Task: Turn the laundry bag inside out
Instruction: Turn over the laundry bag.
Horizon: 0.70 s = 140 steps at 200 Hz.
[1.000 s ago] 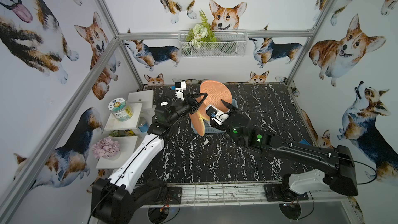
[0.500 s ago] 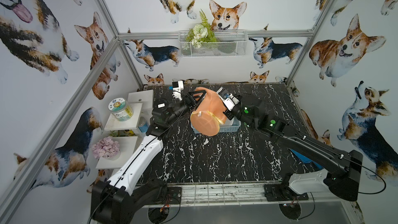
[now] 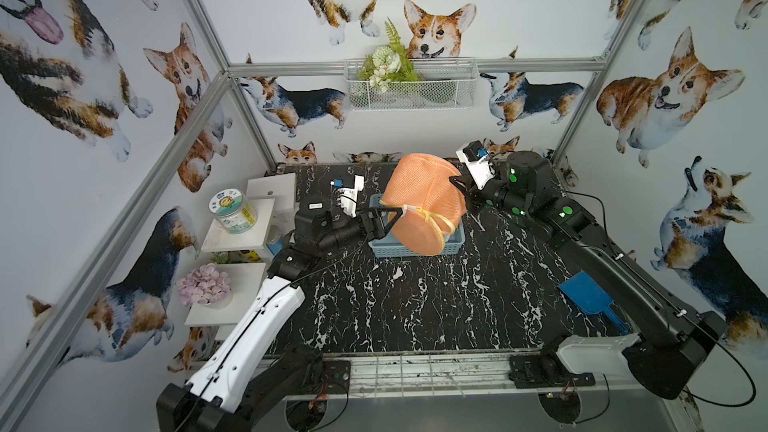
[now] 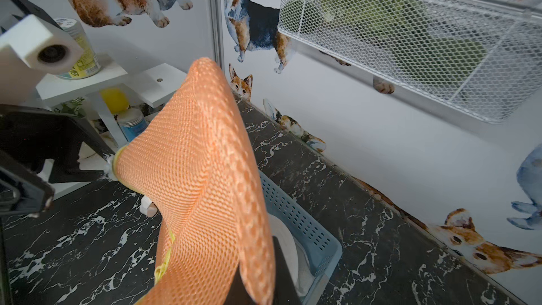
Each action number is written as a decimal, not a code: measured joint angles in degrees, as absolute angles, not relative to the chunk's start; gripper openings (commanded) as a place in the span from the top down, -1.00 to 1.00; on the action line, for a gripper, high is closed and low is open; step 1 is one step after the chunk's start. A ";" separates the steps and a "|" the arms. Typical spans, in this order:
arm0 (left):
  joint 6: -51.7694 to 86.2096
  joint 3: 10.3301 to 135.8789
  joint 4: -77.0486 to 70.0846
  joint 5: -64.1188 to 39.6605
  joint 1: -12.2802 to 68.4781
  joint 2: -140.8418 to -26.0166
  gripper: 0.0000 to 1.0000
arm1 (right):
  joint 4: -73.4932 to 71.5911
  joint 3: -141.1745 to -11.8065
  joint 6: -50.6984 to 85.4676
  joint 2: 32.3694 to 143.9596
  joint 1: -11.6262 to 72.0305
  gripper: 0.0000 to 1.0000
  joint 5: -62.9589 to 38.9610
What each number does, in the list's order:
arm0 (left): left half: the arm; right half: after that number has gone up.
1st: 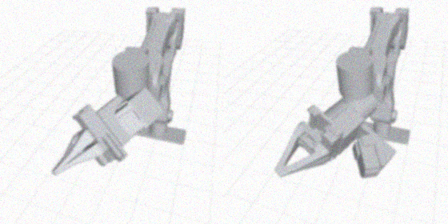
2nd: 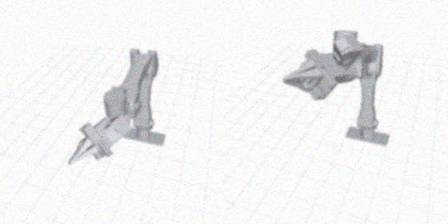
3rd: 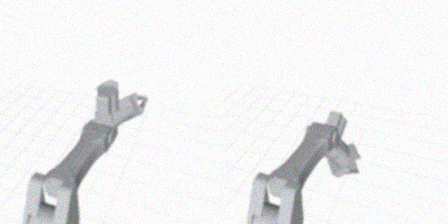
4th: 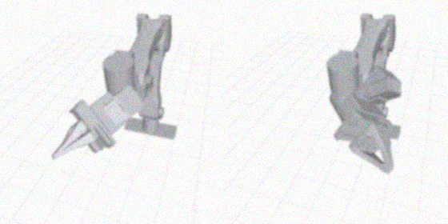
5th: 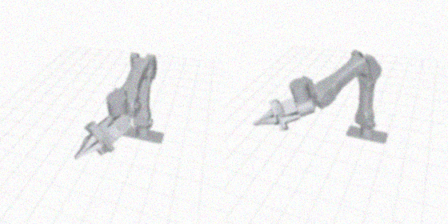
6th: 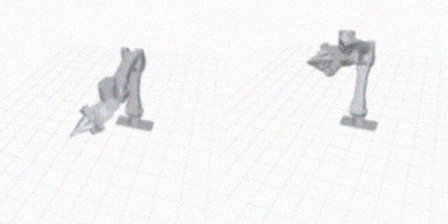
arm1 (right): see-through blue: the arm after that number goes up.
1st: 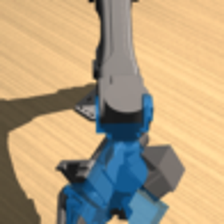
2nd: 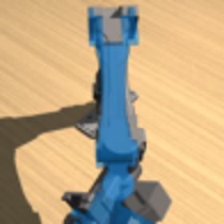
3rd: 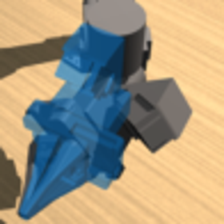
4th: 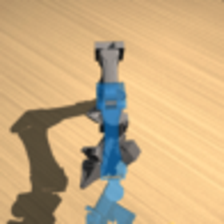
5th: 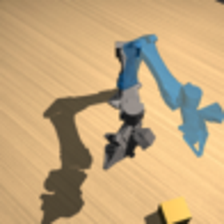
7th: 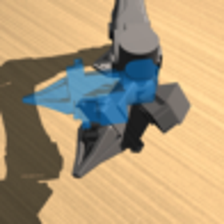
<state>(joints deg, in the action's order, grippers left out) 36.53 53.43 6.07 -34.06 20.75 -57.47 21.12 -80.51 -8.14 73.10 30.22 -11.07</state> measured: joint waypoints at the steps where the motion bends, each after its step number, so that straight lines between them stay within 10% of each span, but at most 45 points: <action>1: 36.12 53.60 6.44 -34.00 20.99 -57.49 -0.69 | 21.21 -80.51 -8.08 73.10 30.15 1.00 -11.27; 140: 25.30 54.98 4.49 -28.88 25.91 -59.64 -0.66 | 21.82 -78.32 -5.91 71.18 26.09 1.00 -26.59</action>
